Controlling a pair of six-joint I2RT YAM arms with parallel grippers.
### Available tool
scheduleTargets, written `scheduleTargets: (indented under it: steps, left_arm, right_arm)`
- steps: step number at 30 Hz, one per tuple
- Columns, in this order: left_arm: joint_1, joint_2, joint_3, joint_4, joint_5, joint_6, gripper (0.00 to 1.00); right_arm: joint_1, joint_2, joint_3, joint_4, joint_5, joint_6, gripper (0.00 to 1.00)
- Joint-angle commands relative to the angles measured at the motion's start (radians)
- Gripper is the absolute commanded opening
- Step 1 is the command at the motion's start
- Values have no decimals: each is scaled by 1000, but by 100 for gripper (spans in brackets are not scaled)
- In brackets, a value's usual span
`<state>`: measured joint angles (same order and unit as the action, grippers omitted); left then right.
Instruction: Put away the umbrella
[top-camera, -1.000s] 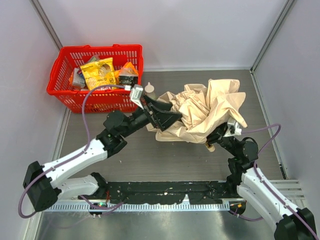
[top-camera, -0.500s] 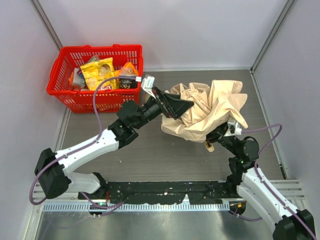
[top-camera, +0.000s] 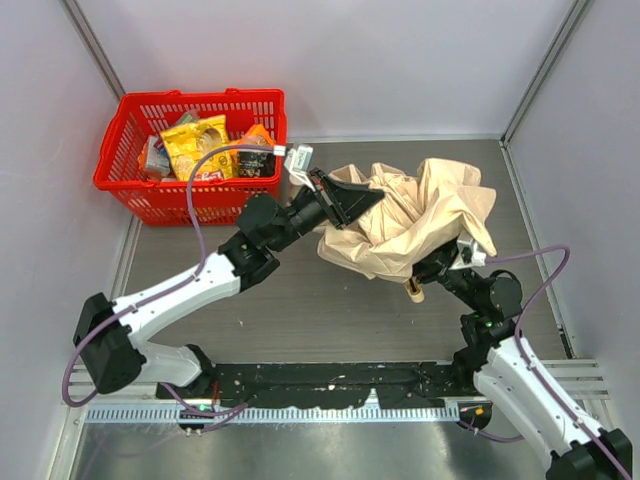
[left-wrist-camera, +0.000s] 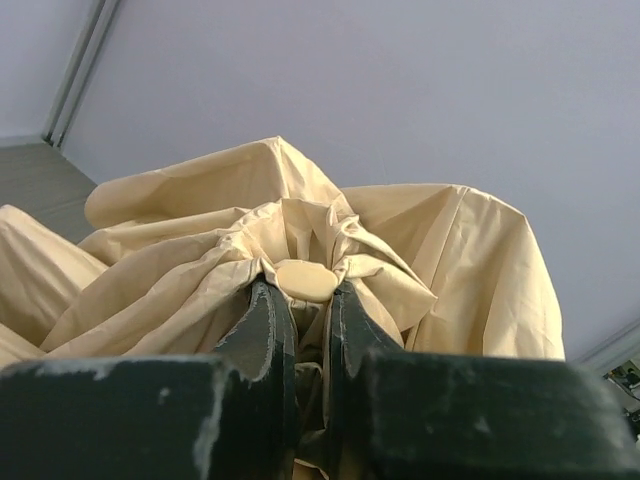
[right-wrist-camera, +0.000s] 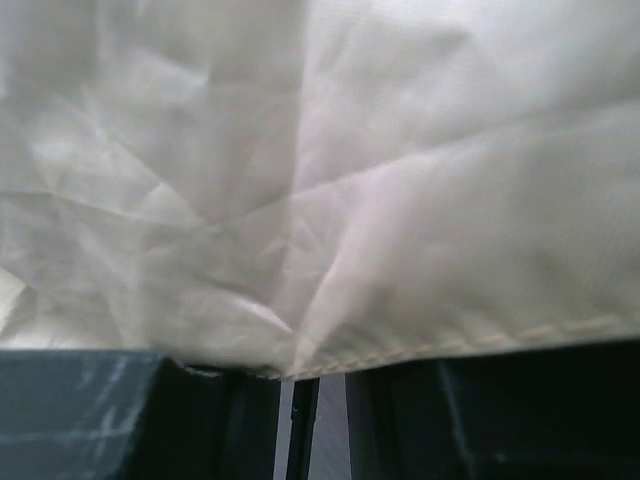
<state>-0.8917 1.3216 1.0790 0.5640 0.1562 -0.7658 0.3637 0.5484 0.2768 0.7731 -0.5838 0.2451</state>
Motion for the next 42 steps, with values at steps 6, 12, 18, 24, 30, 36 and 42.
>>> scheduleTargets:
  steps: [6,12,18,24,30,36,42]
  left_arm:
    - [-9,-73,64,-44,-93,95,0]
    - [-9,-127,142,-239,-246,204,0]
    - [-3,-137,171,-292,-337,194,0]
    - [-1,-95,248,-426,-383,132,0]
    - [-1,-29,297,-455,-347,59,0]
    - [-23,30,334,-444,-328,43,0]
    - [-46,59,360,-446,-337,75,0]
  right_arm:
    - [37,-94,48,-270,93,178,76]
    - [38,-177,111,-610,183,218,79]
    - [37,-291,59,-673,260,309,79]
    - [38,-401,47,-666,311,231,79]
    - [38,-219,136,-591,260,94,77]
    - [41,14,112,-291,151,132,64]
    - [50,91,18,-135,81,195,55]
